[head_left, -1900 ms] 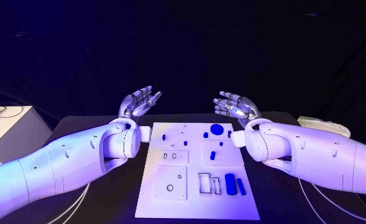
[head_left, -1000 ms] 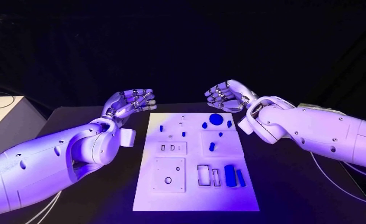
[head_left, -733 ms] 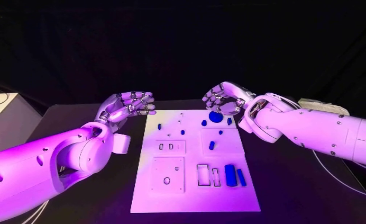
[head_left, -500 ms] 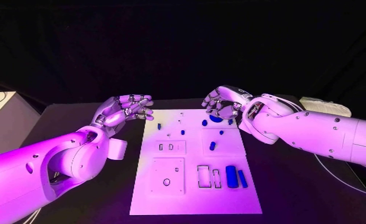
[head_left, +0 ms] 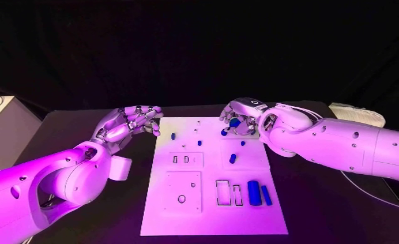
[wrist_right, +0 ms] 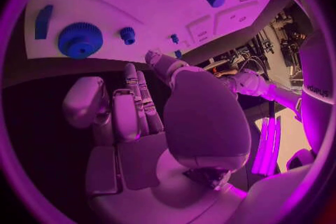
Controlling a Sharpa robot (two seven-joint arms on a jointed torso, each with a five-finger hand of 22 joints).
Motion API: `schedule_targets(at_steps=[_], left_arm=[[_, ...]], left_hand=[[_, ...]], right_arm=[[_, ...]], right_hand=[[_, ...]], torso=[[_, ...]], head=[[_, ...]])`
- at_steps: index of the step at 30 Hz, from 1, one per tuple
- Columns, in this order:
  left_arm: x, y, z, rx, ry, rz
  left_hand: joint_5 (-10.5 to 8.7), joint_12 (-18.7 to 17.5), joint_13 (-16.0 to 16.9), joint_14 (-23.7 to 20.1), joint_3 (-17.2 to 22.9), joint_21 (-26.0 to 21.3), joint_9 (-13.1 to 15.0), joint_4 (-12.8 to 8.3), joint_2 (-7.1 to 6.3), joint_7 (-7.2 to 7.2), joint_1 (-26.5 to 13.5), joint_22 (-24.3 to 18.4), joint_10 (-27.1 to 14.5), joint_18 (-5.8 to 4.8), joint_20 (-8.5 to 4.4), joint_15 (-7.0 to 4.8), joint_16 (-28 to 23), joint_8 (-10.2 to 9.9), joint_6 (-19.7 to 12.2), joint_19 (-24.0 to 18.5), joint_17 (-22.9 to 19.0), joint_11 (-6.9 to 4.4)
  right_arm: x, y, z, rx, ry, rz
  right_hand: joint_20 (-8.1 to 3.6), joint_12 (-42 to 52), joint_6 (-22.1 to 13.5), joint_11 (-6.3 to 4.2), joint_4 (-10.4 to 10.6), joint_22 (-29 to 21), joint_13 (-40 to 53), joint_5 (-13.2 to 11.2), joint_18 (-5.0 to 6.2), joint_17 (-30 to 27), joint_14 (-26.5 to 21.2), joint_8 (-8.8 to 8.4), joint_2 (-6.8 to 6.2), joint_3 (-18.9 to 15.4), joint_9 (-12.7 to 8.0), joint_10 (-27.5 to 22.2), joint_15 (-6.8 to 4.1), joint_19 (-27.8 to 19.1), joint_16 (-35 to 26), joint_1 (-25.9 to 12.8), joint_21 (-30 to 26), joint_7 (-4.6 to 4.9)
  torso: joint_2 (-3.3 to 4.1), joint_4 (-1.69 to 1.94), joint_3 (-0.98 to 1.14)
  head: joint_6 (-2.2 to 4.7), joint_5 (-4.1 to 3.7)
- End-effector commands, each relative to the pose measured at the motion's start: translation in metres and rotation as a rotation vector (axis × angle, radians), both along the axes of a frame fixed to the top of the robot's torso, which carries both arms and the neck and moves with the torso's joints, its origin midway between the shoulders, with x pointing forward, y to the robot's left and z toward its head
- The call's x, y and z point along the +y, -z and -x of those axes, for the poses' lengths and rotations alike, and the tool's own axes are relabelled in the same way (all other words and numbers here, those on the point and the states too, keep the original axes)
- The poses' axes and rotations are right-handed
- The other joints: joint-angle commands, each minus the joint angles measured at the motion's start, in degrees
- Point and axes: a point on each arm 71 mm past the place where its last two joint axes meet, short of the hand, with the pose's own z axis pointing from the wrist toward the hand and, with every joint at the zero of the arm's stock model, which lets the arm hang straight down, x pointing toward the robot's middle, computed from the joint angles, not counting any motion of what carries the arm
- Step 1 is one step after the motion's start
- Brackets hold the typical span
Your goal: Assemble the parts on the task board
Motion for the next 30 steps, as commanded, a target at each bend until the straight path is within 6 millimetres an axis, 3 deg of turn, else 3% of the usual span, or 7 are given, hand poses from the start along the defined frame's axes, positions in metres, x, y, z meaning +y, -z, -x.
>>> schedule_targets(at_steps=[1,4,6,7,16,30], left_arm=[[-0.003,-0.003,0.002,-0.008,0.039,0.009],[-0.003,-0.003,0.001,-0.009,0.04,0.008],[-0.002,-0.003,0.001,-0.009,0.039,0.006],[-0.002,-0.003,0.001,-0.009,0.039,0.006],[-0.001,-0.004,0.001,-0.007,0.043,0.001],[-0.001,-0.003,0.001,-0.004,0.044,-0.004]], left_hand=[[0.15,-0.38,0.02,-0.55,0.23,0.47,0.07,-0.1,-0.02,0.07,-0.5,0.23,-0.1,0.2,-0.01,0.02,0.4,-0.38,-0.17,-0.6,0.12,0.26],[0.15,-0.39,0.02,-0.59,0.23,0.57,0.07,-0.11,-0.02,0.07,-0.52,0.29,-0.12,0.2,-0.01,0.02,0.47,-0.39,-0.18,-0.64,0.14,0.26],[0.15,-0.39,0.02,-0.61,0.23,0.63,0.07,-0.11,-0.03,0.07,-0.52,0.33,-0.14,0.2,0.0,0.02,0.51,-0.4,-0.19,-0.65,0.16,0.26],[0.15,-0.39,0.02,-0.61,0.23,0.63,0.07,-0.11,-0.03,0.07,-0.52,0.33,-0.14,0.2,0.0,0.02,0.51,-0.4,-0.19,-0.65,0.16,0.26],[0.15,-0.39,0.01,-0.64,0.25,0.81,0.08,-0.13,0.0,0.04,-0.53,0.45,-0.17,0.22,0.0,0.01,0.64,-0.4,-0.19,-0.71,0.2,0.25],[0.16,-0.4,0.0,-0.69,0.3,1.02,0.09,-0.16,0.05,0.04,-0.51,0.58,-0.22,0.23,0.01,0.0,0.77,-0.41,-0.2,-0.77,0.24,0.25]], right_arm=[[-0.002,0.004,-0.001,0.016,0.037,0.071],[-0.003,0.005,-0.002,0.022,0.052,0.08],[-0.003,0.006,-0.002,0.028,0.064,0.088],[-0.003,0.006,-0.002,0.031,0.068,0.091],[-0.001,0.01,-0.004,0.048,0.078,0.109],[0.007,0.015,-0.004,0.06,0.063,0.116]], right_hand=[[0.03,0.27,-0.29,-0.05,0.34,4.99,0.24,0.69,-1.48,0.33,2.16,-0.43,-0.32,-0.63,0.13,0.13,0.31,1.14,0.65,-0.34,4.03,0.09],[0.01,0.4,-0.71,-0.22,1.03,10.3,0.53,1.17,-2.25,1.99,2.29,-0.7,-0.34,-1.39,0.18,0.47,0.21,2.41,2.07,-0.77,8.32,-0.14],[-0.06,0.67,-0.87,-0.37,1.32,11.19,0.77,1.38,-2.35,2.99,2.44,-0.8,-0.27,-1.57,0.19,1.06,0.1,2.69,2.76,-0.95,9.11,-0.24],[-0.15,0.74,-0.9,-0.48,1.54,9.09,0.93,1.58,-1.92,3.48,2.49,-0.82,-0.23,-1.66,0.23,1.29,-0.02,2.34,3.14,-1.09,7.74,-0.35],[-0.22,0.67,-0.64,-0.54,1.76,8.98,1.07,1.77,-1.87,3.35,2.43,-0.68,-0.17,-1.73,0.35,1.31,-0.08,2.33,3.21,-1.18,7.74,-0.44],[-0.25,0.54,-0.15,-0.57,1.82,8.9,1.15,1.95,-1.82,2.96,2.31,-0.41,0.29,-1.38,0.55,1.26,-0.1,2.21,3.19,-0.8,7.74,-0.49]], torso=[[0.3,0.26,-0.14],[0.37,0.31,-0.16],[0.45,0.35,-0.16],[0.57,0.36,-0.08],[0.92,0.52,0.01],[1.33,0.73,0.02]], head=[[-0.22,-0.17],[-0.28,-0.21],[-0.28,-0.25],[-0.24,-0.22],[-0.33,-0.09],[-0.68,-0.2]])
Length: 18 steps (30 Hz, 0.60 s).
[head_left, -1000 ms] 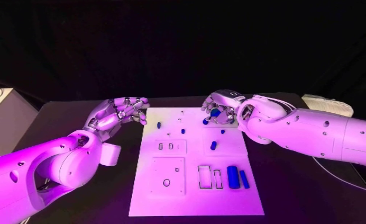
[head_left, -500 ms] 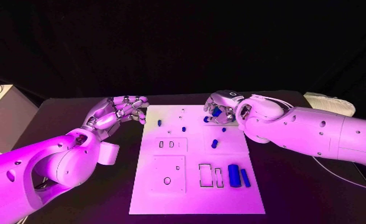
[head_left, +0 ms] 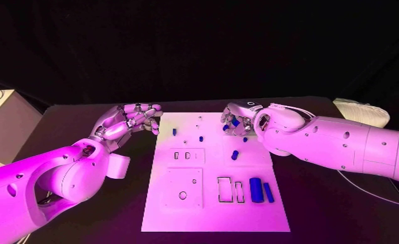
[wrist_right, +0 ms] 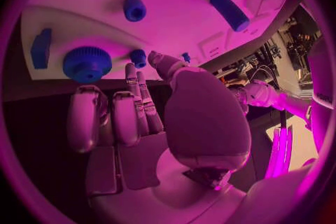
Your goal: Assemble the parts on the task board
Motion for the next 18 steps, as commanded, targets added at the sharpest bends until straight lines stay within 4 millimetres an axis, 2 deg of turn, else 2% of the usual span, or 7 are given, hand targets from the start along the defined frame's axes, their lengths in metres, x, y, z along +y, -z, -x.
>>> schedule_targets(at_steps=[1,5,8,13,18], left_arm=[[-0.0022,-0.0017,0.0005,-0.006,0.023,0.004],[-0.0013,-0.0015,0.0,-0.005,0.021,0.002],[-0.0005,-0.0014,-0.0004,-0.004,0.018,0.0],[0.0001,-0.0014,-0.0008,-0.002,0.018,-0.002],[-0.0001,-0.0013,-0.0008,0.0,0.02,-0.003]], left_hand=[[0.17,-0.14,0.0,-0.35,0.34,0.35,0.06,-0.19,0.08,0.07,-0.49,0.15,-0.26,0.24,0.01,0.0,0.2,-0.19,-0.21,-0.43,0.11,0.25],[0.17,-0.14,0.0,-0.35,0.34,0.35,0.06,-0.19,0.08,0.07,-0.49,0.15,-0.26,0.24,0.01,0.0,0.2,-0.19,-0.21,-0.43,0.11,0.25],[0.17,-0.14,0.0,-0.35,0.34,0.35,0.06,-0.19,0.08,0.07,-0.49,0.15,-0.26,0.24,0.01,0.0,0.2,-0.19,-0.21,-0.43,0.11,0.25],[0.17,-0.15,-0.01,-0.4,0.37,0.47,0.06,-0.22,0.1,0.1,-0.47,0.23,-0.31,0.24,0.02,0.01,0.27,-0.21,-0.24,-0.49,0.13,0.27],[0.17,-0.16,-0.01,-0.44,0.4,0.58,0.06,-0.25,0.11,0.13,-0.45,0.31,-0.35,0.24,0.03,0.02,0.34,-0.23,-0.28,-0.55,0.15,0.29]], right_arm=[[0.0022,0.002,0.0007,0.009,-0.009,0.024],[0.0035,0.0021,0.0011,0.007,-0.012,0.021],[0.0035,0.002,0.0012,0.005,-0.011,0.019],[0.003,0.0016,0.001,-0.003,-0.007,0.016],[0.0032,0.0008,0.001,-0.019,-0.001,0.022]], right_hand=[[-0.27,-0.05,0.45,-0.05,0.16,0.02,0.07,0.34,-0.08,-0.15,2.32,0.21,0.19,0.27,0.11,0.12,-0.08,1.64,0.19,-0.12,-0.12,-0.1],[-0.29,0.06,0.77,-0.11,0.26,0.14,0.18,0.43,-0.09,-0.1,2.31,0.39,0.46,0.57,0.24,0.48,-0.12,1.61,0.31,-0.02,-0.01,-0.12],[-0.34,0.21,1.14,-0.23,0.22,0.4,0.33,0.46,-0.1,-0.04,2.31,0.6,0.83,1.17,0.41,1.07,-0.21,1.58,0.47,0.33,0.19,-0.19],[-0.62,0.77,2.85,-0.8,-0.37,1.06,0.79,0.53,-0.16,0.21,2.33,1.66,2.16,3.0,1.16,2.94,-0.64,1.56,0.83,1.74,0.7,-0.67],[-1.23,1.2,4.58,-1.65,-2.32,1.92,1.52,0.28,-0.25,0.38,2.34,3.01,3.75,5.33,2.4,5.0,-1.36,1.56,1.13,4.1,1.31,-1.46]], torso=[[0.13,0.03,0.02],[0.17,0.0,0.01],[0.34,0.11,0.04],[0.4,0.15,-0.03],[0.58,0.28,-0.04]], head=[[-0.06,0.0],[-0.02,-0.01],[0.05,-0.07],[0.05,-0.13],[0.18,-0.22]])
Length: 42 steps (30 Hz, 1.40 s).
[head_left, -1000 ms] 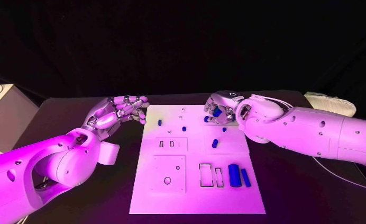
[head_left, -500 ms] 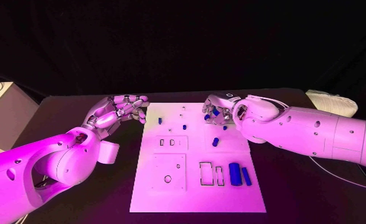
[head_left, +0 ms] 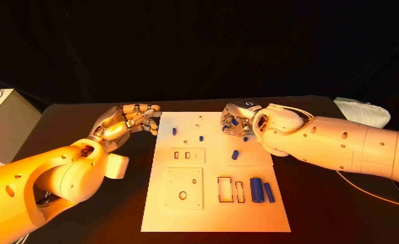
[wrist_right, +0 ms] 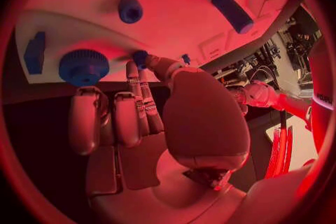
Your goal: Assemble the parts on the task board
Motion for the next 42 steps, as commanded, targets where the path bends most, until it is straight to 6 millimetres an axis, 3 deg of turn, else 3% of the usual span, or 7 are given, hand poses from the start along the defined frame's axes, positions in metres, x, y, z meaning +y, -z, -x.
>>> schedule_targets(at_steps=[1,10,25,33,36,39,42], left_arm=[[-0.002,-0.002,0.0,-0.005,0.023,0.006],[-0.002,-0.001,0.0,-0.003,0.024,0.005],[-0.003,-0.001,0.0,-0.003,0.027,0.003],[-0.005,-0.002,0.001,-0.003,0.035,0.005],[-0.005,-0.002,0.001,-0.003,0.037,0.005],[-0.006,-0.002,0.001,-0.003,0.039,0.005],[-0.006,-0.002,0.001,-0.003,0.041,0.005]], left_hand=[[0.17,-0.16,-0.01,-0.44,0.25,0.31,0.07,-0.1,0.11,0.13,-0.45,0.05,-0.12,0.24,0.02,0.01,0.34,-0.24,-0.28,-0.55,0.09,0.08],[0.16,-0.17,-0.01,-0.47,0.3,0.47,0.07,-0.14,0.15,0.16,-0.42,0.15,-0.17,0.24,0.03,0.02,0.44,-0.26,-0.32,-0.62,0.11,0.11],[0.15,-0.14,-0.02,-0.29,0.44,1.15,0.1,-0.29,0.23,0.18,-0.33,0.57,-0.25,0.29,0.03,-0.01,0.93,-0.3,-0.36,-0.69,0.22,0.11],[0.15,-0.13,-0.03,-0.23,0.49,1.49,0.12,-0.38,0.23,0.19,-0.29,0.77,-0.28,0.3,0.02,-0.03,1.14,-0.31,-0.37,-0.71,0.27,0.11],[0.15,-0.13,-0.02,-0.21,0.5,1.59,0.12,-0.4,0.22,0.19,-0.28,0.83,-0.29,0.3,0.02,-0.04,1.22,-0.31,-0.37,-0.71,0.29,0.1],[0.15,-0.12,-0.02,-0.18,0.5,1.7,0.13,-0.43,0.21,0.18,-0.28,0.9,-0.28,0.3,0.02,-0.05,1.29,-0.31,-0.37,-0.72,0.31,0.1],[0.15,-0.12,-0.02,-0.18,0.5,1.7,0.13,-0.43,0.21,0.18,-0.28,0.9,-0.28,0.3,0.02,-0.05,1.29,-0.31,-0.37,-0.72,0.31,0.1]], right_arm=[[0.001,0.001,0.001,-0.02,0.004,0.023],[0.003,-0.003,0.002,-0.075,0.01,0.006],[0.023,-0.019,0.002,-0.142,-0.006,-0.048],[0.037,-0.024,-0.007,-0.171,-0.009,-0.058],[0.041,-0.024,-0.01,-0.175,-0.01,-0.057],[0.046,-0.024,-0.014,-0.178,-0.012,-0.057],[0.049,-0.024,-0.016,-0.181,-0.012,-0.057]], right_hand=[[-0.63,0.31,0.89,-0.34,-1.04,0.29,0.62,0.13,-0.29,0.03,2.24,0.65,1.24,1.16,0.55,1.24,-0.64,1.33,0.32,1.61,0.44,-0.16],[-0.95,0.37,1.65,-0.64,-3.1,1.97,1.37,-0.1,-0.59,1.08,2.45,1.7,1.95,2.38,1.77,2.3,-0.91,1.59,0.99,2.77,1.61,-0.37],[-0.96,0.23,1.64,-0.63,-3.28,2.27,1.58,0.58,-0.64,1.24,2.47,1.93,1.9,2.49,2.17,2.42,-0.91,1.61,1.14,2.31,1.83,-0.37],[-0.97,0.17,1.66,-0.64,-3.35,2.33,1.63,0.64,-0.64,1.27,2.48,2.0,1.81,2.47,2.28,2.43,-0.91,1.61,1.17,2.18,1.87,-0.4],[-0.97,0.14,1.65,-0.64,-3.38,2.31,1.65,0.62,-0.64,1.28,2.48,2.02,1.74,2.45,2.33,2.43,-0.91,1.6,1.18,2.09,1.85,-0.4],[-0.97,0.14,1.65,-0.64,-3.38,2.31,1.65,0.62,-0.64,1.28,2.48,2.02,1.74,2.45,2.33,2.43,-0.91,1.6,1.18,2.09,1.85,-0.4],[-0.97,0.14,1.65,-0.64,-3.38,2.31,1.65,0.62,-0.64,1.28,2.48,2.02,1.74,2.45,2.33,2.43,-0.91,1.6,1.18,2.09,1.85,-0.4]], torso=[[0.21,0.14,-0.03],[0.36,0.18,-0.05],[0.64,0.47,-0.15],[0.76,0.74,-0.37],[0.81,0.69,-0.4],[0.94,0.61,-0.22],[1.06,0.8,-0.34]], head=[[0.15,-0.08],[0.34,-0.15],[0.82,-0.39],[0.64,-0.43],[0.7,-0.33],[0.59,-0.12],[0.55,-0.19]])
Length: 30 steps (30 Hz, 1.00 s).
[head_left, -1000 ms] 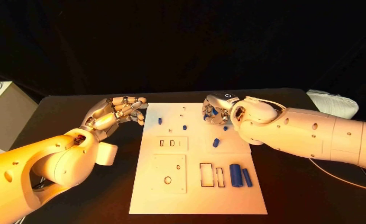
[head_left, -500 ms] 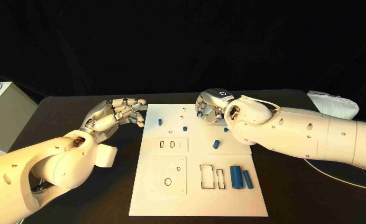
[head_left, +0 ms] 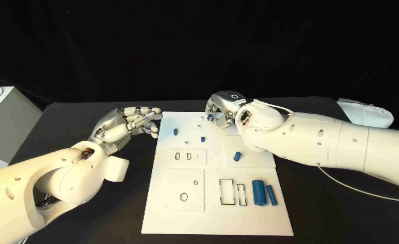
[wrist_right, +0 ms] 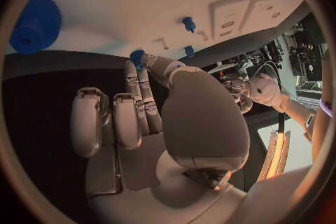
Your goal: Assemble the parts on the task board
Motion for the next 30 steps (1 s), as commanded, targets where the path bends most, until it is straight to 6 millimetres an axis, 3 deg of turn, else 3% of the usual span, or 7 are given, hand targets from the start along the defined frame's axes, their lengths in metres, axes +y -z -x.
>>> schedule_targets(at_steps=[1,9,16,30], left_arm=[[-0.004,-0.002,0.001,-0.008,0.027,0.008],[-0.004,-0.003,0.0,-0.008,0.027,0.008],[-0.004,-0.002,0.0,-0.008,0.029,0.008],[-0.003,-0.002,0.0,-0.005,0.029,0.006]], left_hand=[[0.15,-0.12,-0.01,-0.19,0.18,0.19,0.05,-0.1,0.21,0.18,-0.28,0.05,-0.27,0.3,0.02,-0.05,0.18,-0.31,-0.37,-0.31,0.09,0.12],[0.15,-0.12,-0.01,-0.19,0.18,0.19,0.05,-0.1,0.21,0.18,-0.28,0.05,-0.27,0.3,0.02,-0.05,0.18,-0.31,-0.37,-0.31,0.09,0.12],[0.15,-0.12,-0.01,-0.19,0.18,0.19,0.05,-0.1,0.21,0.18,-0.28,0.05,-0.27,0.3,0.02,-0.05,0.18,-0.31,-0.37,-0.31,0.09,0.12],[0.15,-0.1,-0.01,-0.17,0.18,0.43,0.06,-0.13,0.19,0.18,-0.32,0.19,-0.27,0.31,0.02,-0.05,0.34,-0.31,-0.36,-0.35,0.12,0.11]], right_arm=[[0.003,-0.001,-0.002,-0.02,-0.003,0.004],[0.008,-0.001,-0.004,-0.026,-0.003,0.001],[0.014,-0.001,-0.006,-0.027,-0.01,0.0],[0.018,-0.002,-0.005,-0.043,-0.009,-0.009]], right_hand=[[-0.39,0.41,0.34,-1.3,-0.85,0.03,1.18,0.35,-0.64,0.03,2.37,0.26,0.74,0.44,0.04,1.59,-0.41,1.43,0.35,0.71,0.3,0.11],[-0.39,0.38,0.32,-1.3,-0.86,-0.02,1.19,0.34,-0.63,-0.01,2.37,0.26,0.72,0.44,0.08,1.58,-0.41,1.41,0.34,0.66,0.27,0.11],[-0.39,0.34,0.29,-1.29,-0.86,-0.05,1.21,0.34,-0.62,0.06,2.38,0.27,0.73,0.45,0.12,1.58,-0.41,1.39,0.38,0.58,0.25,0.12],[-0.39,0.3,0.24,-1.3,-0.9,-0.03,1.23,0.35,-0.62,0.18,2.39,0.28,0.75,0.49,0.18,1.56,-0.41,1.39,0.44,0.54,0.26,0.11]], torso=[[0.22,0.19,-0.07],[0.31,0.16,-0.16],[0.38,0.14,-0.02],[0.48,0.16,-0.01]], head=[[-0.01,-0.03],[-0.18,0.16],[-0.35,0.28],[-0.6,0.49]])
